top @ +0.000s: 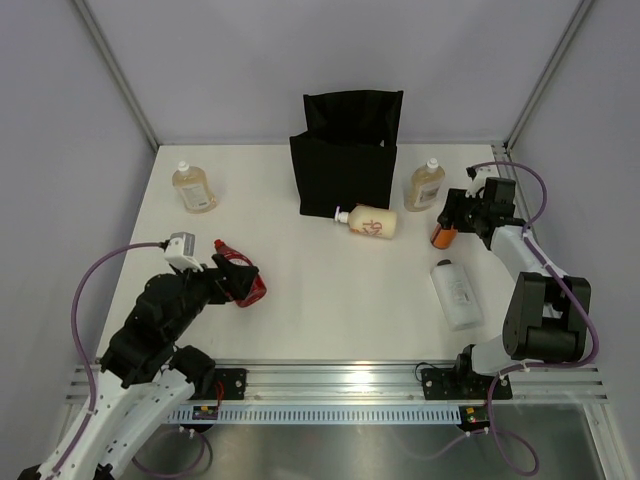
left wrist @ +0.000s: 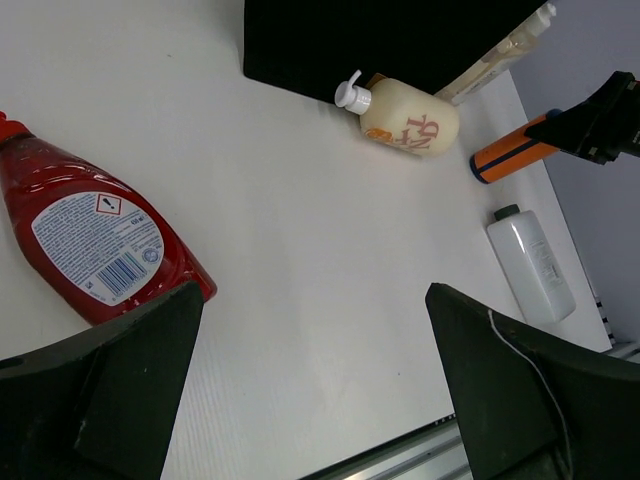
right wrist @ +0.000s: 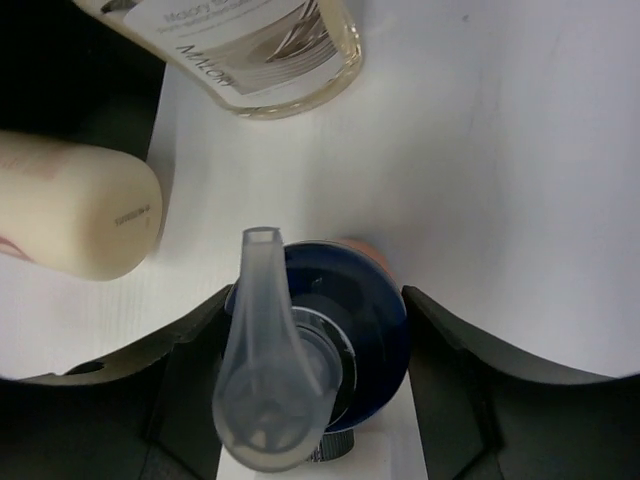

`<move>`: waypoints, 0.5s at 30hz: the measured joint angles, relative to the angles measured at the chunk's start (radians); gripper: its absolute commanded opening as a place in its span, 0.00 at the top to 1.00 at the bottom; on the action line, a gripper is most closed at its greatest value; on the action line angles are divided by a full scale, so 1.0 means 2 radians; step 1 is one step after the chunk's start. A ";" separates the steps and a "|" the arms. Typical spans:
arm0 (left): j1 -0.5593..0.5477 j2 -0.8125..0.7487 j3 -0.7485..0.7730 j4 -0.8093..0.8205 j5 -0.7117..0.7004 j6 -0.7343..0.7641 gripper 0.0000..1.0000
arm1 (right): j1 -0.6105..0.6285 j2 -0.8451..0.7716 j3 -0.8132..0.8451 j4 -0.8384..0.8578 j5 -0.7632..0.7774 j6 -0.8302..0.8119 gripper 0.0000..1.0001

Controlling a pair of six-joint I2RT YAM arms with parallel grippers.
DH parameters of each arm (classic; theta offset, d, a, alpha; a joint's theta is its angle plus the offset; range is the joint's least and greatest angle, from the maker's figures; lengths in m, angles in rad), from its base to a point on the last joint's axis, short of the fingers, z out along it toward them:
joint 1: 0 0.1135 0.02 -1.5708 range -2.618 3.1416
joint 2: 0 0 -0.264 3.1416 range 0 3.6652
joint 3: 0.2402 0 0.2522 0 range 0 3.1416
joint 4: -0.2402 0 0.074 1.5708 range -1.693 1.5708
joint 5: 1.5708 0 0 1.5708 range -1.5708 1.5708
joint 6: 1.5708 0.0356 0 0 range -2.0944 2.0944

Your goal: Place the personal care products into the canvas bag

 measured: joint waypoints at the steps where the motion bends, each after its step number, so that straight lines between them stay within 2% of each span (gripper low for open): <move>1: 0.000 -0.007 -0.002 0.000 0.000 -0.004 0.01 | 0.000 0.000 0.000 0.003 0.003 0.001 0.46; 4: 0.000 -0.021 -0.010 -0.003 0.000 -0.015 0.01 | 0.000 0.000 0.000 0.007 0.008 0.002 0.66; 5: 0.000 -0.022 -0.012 -0.007 0.000 -0.019 0.01 | 0.000 -0.001 0.000 0.008 0.007 0.002 0.84; 6: 0.000 -0.022 -0.013 -0.011 0.000 -0.022 0.01 | 0.000 -0.001 0.000 0.008 0.007 0.002 0.96; 7: 0.000 -0.023 -0.014 -0.016 0.000 -0.024 0.01 | 0.000 -0.002 0.000 0.008 0.008 0.002 1.00; 15: 0.000 -0.033 -0.015 -0.027 0.000 -0.043 0.01 | -0.018 -0.049 0.003 -0.027 -0.010 0.042 1.00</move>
